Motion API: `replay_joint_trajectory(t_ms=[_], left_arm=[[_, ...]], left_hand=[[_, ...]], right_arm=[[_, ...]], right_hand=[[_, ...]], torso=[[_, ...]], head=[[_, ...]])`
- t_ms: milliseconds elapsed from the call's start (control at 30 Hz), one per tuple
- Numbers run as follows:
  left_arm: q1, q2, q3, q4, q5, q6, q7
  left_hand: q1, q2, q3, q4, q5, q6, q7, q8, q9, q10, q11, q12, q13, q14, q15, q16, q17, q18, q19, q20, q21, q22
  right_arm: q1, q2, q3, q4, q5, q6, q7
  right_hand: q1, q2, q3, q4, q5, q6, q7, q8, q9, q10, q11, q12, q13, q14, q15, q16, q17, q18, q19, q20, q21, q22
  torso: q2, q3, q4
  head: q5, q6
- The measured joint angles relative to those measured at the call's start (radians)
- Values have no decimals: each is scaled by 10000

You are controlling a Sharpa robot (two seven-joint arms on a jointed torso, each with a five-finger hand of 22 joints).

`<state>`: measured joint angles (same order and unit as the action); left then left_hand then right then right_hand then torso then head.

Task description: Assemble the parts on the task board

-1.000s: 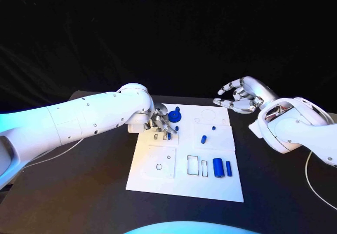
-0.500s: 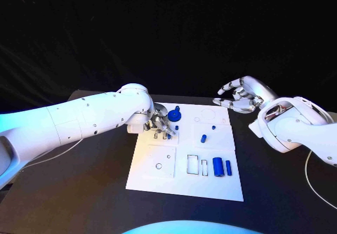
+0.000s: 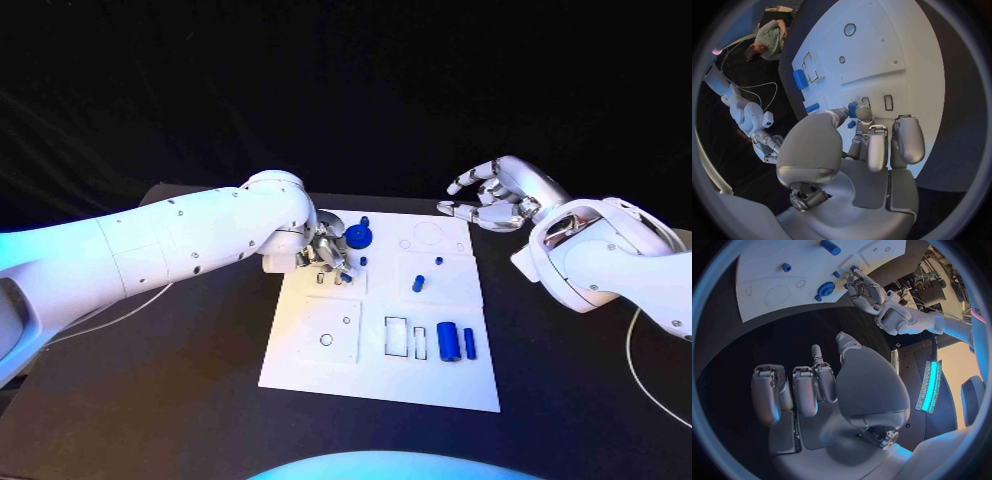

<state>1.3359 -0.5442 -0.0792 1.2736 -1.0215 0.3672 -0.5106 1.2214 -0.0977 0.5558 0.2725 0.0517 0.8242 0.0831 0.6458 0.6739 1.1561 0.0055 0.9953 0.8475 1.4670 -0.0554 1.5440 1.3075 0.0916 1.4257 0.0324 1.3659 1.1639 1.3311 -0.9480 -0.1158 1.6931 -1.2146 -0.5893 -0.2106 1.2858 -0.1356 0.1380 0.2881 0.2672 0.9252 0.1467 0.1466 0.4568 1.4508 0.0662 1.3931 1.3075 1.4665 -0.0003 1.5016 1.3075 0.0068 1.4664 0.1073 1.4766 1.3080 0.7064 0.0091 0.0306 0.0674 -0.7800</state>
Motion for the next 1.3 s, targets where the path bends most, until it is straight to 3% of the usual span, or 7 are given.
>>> replay_joint_trajectory(t_ms=[133, 233, 433, 600, 900, 1033, 1300], left_arm=[[0, 0, 0, -8, 157, -70, 4], [0, -6, 0, -15, 276, -97, 5], [0, -53, -2, -24, 543, -157, 6], [0, -267, -2, 92, 872, -325, 13], [-37, -914, 3, 766, 1222, -1075, 36], [-148, -1043, 1, 1003, 1141, -1359, 44], [-355, -1075, -8, 1241, 537, -1876, 56]], left_hand=[[-295, -397, 1280, -361, -12, -44, -11, 104, 243, 1, 2, 0, -29, 0, 0, 0, 0, 0, 0, 0, 20, 59], [-555, -656, 2009, -641, 157, -63, 8, 243, 481, 5, 3, 0, -30, 0, 0, 0, 0, -1, 0, 0, 39, 114], [-848, -689, 2034, -617, 1155, -91, -66, 553, 932, 176, -91, 148, 83, -32, -41, 0, -1, 0, 0, 0, 78, 187], [-1018, -676, 2032, -620, 1496, -92, -66, 794, 1186, 368, -108, 381, 327, -2, -70, 0, -1, 0, 0, 0, 114, 232], [-1113, -763, 1978, -674, 1733, -46, -106, 1012, 1378, 744, -158, 895, 858, -37, -105, 15, -1, 0, -23, -53, 134, 312], [-1172, -822, 1978, -674, 1763, -33, -117, 1085, 1381, 805, -191, 1009, 959, -16, -128, 77, -1, -158, 36, -112, 264, 497], [-1297, -870, 1980, -675, 1821, -5, -195, 1262, 1443, 1026, -233, 1347, 1280, -1, -143, 77, -1, -156, 72, -147, 310, 592]], right_arm=[[-1, 0, 0, -4, -6, 28, -17], [-1, -4, -1, -4, -11, 55, -31], [-2, -9, -3, -8, -25, 104, -61], [-2, -20, -6, -10, -38, 144, -85], [-3, -62, -10, -34, -57, 190, -117], [-6, -65, -13, -54, -61, 195, -119], [-20, -56, -15, -76, -67, 201, -119]], right_hand=[[0, 0, 0, 0, 0, 0, 0, 0, 0, 0, 0, 0, 0, 0, 0, 0, 0, 0, 0, 0, 0, -1], [0, 0, 0, 0, 0, 0, 0, 0, -1, 0, 0, 0, 0, 0, 0, 0, -1, 0, 0, 0, 0, -1], [0, 0, 0, 0, 0, 0, 0, 0, 8, 0, 0, 0, -1, -36, -36, 0, -1, 0, 0, 0, 0, -2], [0, 0, 0, 0, -1, 0, 0, 0, 7, 0, 0, 0, -1, -36, -36, 0, -1, 0, 0, 0, 0, -2], [0, 0, 0, 0, -1, 0, 0, 0, 6, 0, 0, 0, -2, -36, -36, 0, -2, 0, 0, 0, 1, -4], [0, 0, 0, 0, 38, 0, 0, 0, 6, 0, 0, 0, -2, -36, -36, 0, -2, 0, 0, 0, 1, -4], [0, 0, 0, 0, 38, 0, 0, 0, 5, 0, 0, 0, -2, -36, -36, 0, -2, 1, 0, 0, 1, -5]], torso=[[0, 0, 1], [0, 0, 2], [4, 0, 3], [4, 3, 2], [6, 12, 39], [13, 14, 69], [26, 17, 104]], head=[[-3, -15], [-6, -25], [-8, -53], [-1, -52], [-12, -59], [-13, -71], [5, -91]])
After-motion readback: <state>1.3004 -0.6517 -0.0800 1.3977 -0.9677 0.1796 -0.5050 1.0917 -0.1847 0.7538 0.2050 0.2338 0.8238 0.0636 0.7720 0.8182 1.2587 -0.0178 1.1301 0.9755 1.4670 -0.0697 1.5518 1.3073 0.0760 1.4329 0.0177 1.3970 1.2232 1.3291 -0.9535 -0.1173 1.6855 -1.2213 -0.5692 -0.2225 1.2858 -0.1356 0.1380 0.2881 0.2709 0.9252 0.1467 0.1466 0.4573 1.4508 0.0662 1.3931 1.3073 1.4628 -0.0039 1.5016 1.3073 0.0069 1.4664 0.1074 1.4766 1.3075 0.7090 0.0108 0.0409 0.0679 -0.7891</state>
